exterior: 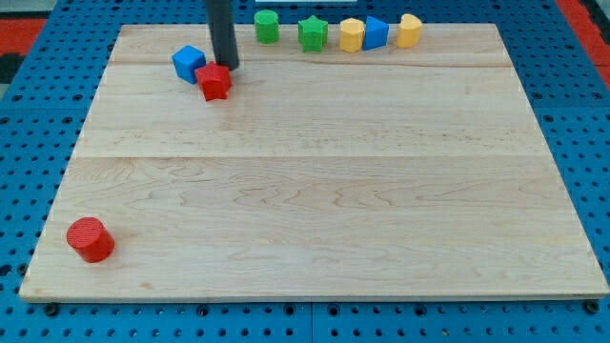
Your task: Make a horizontal line out of green blocksyellow blocks and blue triangle to the top side
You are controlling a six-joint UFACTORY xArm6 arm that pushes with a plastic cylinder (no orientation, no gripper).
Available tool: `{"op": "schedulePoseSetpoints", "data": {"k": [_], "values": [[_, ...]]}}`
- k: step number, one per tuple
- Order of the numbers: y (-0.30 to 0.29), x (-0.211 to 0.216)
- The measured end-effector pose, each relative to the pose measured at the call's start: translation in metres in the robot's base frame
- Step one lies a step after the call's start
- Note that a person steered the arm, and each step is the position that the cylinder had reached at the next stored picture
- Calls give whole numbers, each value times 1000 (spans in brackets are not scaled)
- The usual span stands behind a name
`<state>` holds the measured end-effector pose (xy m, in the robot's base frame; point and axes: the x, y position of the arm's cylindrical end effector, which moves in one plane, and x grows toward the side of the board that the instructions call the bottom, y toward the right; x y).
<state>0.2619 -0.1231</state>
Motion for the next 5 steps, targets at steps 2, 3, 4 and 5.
{"op": "schedulePoseSetpoints", "data": {"k": [2, 3, 4, 5], "values": [[-13, -71], [-6, -70], [28, -70], [37, -53]]}}
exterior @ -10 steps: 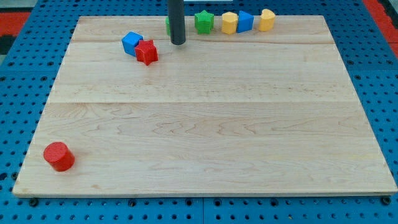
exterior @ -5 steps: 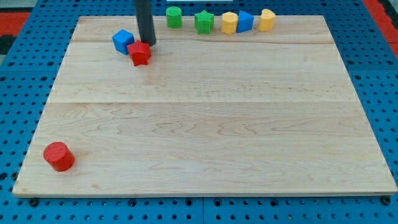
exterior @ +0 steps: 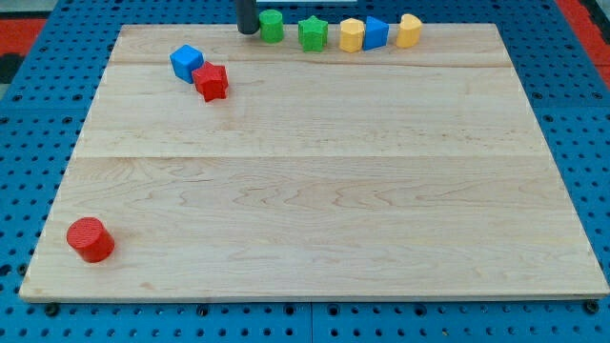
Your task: Make a horizontal line out of green blocksyellow blocks and blue triangle to the top side
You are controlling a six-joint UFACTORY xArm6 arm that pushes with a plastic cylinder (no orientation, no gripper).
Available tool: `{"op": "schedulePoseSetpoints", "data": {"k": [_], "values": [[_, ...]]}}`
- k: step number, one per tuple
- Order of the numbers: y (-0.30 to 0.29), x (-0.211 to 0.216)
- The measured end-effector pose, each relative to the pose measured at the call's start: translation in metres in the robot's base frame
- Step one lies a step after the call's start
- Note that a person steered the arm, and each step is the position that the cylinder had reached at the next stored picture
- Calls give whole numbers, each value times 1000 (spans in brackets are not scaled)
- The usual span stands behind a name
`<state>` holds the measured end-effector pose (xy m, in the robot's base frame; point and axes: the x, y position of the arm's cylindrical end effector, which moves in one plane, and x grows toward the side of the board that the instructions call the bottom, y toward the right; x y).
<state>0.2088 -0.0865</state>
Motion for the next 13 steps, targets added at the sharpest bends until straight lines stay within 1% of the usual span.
{"op": "schedulePoseSetpoints", "data": {"k": [1, 2, 3, 4, 5, 6, 7, 8, 9, 10, 11, 12, 13], "values": [[1, 38], [64, 55], [87, 26], [87, 26], [130, 44], [164, 32], [171, 20], [181, 37], [248, 50], [268, 32], [268, 25], [266, 50], [257, 32]]}}
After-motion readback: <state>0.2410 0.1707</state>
